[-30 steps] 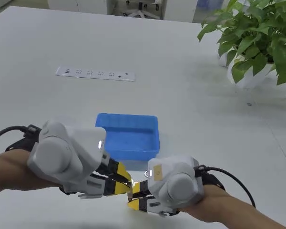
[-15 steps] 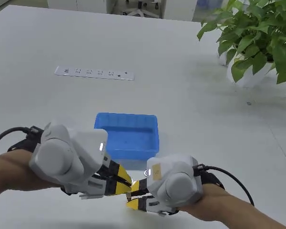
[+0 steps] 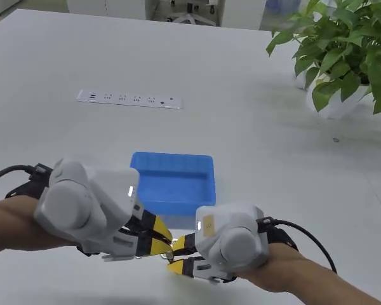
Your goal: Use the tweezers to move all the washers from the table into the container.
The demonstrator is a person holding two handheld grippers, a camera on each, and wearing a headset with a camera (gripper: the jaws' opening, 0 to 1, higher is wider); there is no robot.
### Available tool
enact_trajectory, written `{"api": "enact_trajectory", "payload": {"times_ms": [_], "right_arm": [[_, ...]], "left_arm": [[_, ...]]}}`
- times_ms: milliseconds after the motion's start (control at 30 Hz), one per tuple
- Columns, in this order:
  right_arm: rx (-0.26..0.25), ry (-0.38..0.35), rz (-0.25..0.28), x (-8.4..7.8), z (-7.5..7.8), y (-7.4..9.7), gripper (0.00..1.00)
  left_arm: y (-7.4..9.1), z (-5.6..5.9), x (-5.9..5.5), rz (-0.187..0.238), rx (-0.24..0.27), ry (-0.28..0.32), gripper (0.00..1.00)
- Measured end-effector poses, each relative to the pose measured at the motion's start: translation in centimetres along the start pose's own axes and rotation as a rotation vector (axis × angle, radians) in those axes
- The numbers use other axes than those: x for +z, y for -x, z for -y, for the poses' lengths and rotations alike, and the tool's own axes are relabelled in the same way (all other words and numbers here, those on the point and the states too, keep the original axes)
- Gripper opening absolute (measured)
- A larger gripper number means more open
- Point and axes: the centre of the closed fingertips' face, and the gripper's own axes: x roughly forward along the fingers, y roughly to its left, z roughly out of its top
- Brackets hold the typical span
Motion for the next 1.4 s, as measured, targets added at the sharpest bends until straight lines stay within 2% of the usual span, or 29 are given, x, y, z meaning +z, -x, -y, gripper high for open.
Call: {"api": "enact_trajectory", "payload": {"times_ms": [733,1400], "right_arm": [[-0.003,-0.015,0.014,0.4,1.1,-1.3,0.11],[-0.016,-0.05,0.007,-0.1,1.3,-1.3,0.11]], "left_arm": [[0.2,-1.1,-1.2,-0.03,0.013,0.013,0.06],[-0.2,-1.9,-0.8,-0.008,0.019,0.053,0.06]]}}
